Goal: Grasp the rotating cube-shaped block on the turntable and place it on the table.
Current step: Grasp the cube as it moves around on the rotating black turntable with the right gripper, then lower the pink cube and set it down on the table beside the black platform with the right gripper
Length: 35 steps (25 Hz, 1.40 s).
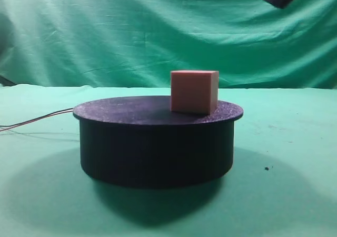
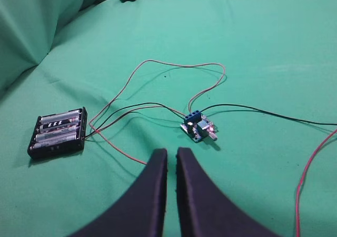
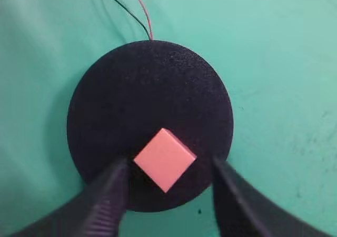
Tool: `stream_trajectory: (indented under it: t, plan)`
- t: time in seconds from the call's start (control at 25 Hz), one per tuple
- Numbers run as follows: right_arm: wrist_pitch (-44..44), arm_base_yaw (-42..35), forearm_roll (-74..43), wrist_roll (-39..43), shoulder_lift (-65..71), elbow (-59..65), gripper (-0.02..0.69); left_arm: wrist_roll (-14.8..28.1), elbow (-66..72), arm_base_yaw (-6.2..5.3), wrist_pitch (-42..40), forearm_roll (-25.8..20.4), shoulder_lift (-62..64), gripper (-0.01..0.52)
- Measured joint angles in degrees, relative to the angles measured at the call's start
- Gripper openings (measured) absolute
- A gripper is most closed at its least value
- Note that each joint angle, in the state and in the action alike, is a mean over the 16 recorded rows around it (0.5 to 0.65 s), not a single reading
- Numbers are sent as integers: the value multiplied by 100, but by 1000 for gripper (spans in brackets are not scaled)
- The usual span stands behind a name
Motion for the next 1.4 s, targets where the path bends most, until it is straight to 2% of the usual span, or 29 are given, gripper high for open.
stream_trajectory:
  t: [0.12, 0.24, 0.36, 0.64, 0.76, 1.04, 1.4]
  plan:
    - [-44, 66, 7, -6, 341, -131, 471, 0, 0, 0, 0, 0, 0, 0]
    - [-111, 79, 17, -20, 655, -235, 494, 0, 0, 0, 0, 0, 0, 0]
    - [-162, 80, -28, -13, 924, -351, 462, 0, 0, 0, 0, 0, 0, 0]
    - [-26, 4, -601, 417, 1065, -788, 298, 0, 0, 0, 0, 0, 0, 0]
    - [190, -143, -940, 715, 882, -926, 250, 0, 0, 0, 0, 0, 0, 0]
    - [337, -580, -1499, 1339, 340, -468, 239, 0, 0, 0, 0, 0, 0, 0]
    - [-493, -924, -1143, 1324, 301, 950, 250, 0, 0, 0, 0, 0, 0, 0]
